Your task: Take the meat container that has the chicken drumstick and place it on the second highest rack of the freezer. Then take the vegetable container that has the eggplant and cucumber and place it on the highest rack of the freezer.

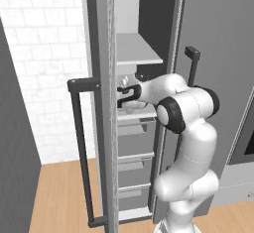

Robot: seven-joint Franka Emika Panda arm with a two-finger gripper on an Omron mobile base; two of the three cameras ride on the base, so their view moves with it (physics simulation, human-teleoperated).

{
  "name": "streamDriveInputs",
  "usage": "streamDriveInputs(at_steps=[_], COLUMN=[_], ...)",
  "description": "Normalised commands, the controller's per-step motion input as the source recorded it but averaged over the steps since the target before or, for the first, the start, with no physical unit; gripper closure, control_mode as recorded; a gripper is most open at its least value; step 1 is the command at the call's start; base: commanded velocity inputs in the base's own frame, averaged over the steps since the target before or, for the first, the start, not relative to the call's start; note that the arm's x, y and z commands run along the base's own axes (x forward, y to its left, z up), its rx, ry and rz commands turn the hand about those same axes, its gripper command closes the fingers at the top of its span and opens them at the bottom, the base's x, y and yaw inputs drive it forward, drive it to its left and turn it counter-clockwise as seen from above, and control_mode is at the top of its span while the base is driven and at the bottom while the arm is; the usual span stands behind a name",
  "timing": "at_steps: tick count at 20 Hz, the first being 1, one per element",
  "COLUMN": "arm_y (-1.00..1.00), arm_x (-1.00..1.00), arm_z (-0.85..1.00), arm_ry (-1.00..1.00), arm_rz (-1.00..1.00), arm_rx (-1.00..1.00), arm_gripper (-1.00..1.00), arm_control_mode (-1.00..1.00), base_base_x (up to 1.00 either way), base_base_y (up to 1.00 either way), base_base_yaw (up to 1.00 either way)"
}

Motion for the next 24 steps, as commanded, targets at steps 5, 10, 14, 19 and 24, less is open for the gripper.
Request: streamDriveInputs(at_steps=[5,10,14,19,24], arm_y=[0.05,0.17,0.02,-0.08,-0.37], arm_x=[-0.09,-0.86,-1.0,-0.93,-0.86], arm_z=[0.01,0.19,0.49,0.96,0.79], arm_ry=[-0.07,-0.1,-0.01,0.0,0.04], arm_rz=[-0.01,-0.1,-0.23,-0.04,0.21], arm_rx=[-0.1,-0.06,0.16,0.23,0.27], arm_gripper=[-1.0,-1.0,-1.0,-1.0,-1.0], arm_control_mode=[-1.0,-1.0,-1.0,-1.0,-1.0], base_base_x=[0.0,0.0,0.0,0.0,0.0], base_base_y=[0.0,0.0,0.0,0.0,0.0], base_base_yaw=[0.0,0.0,0.0,0.0,0.0])
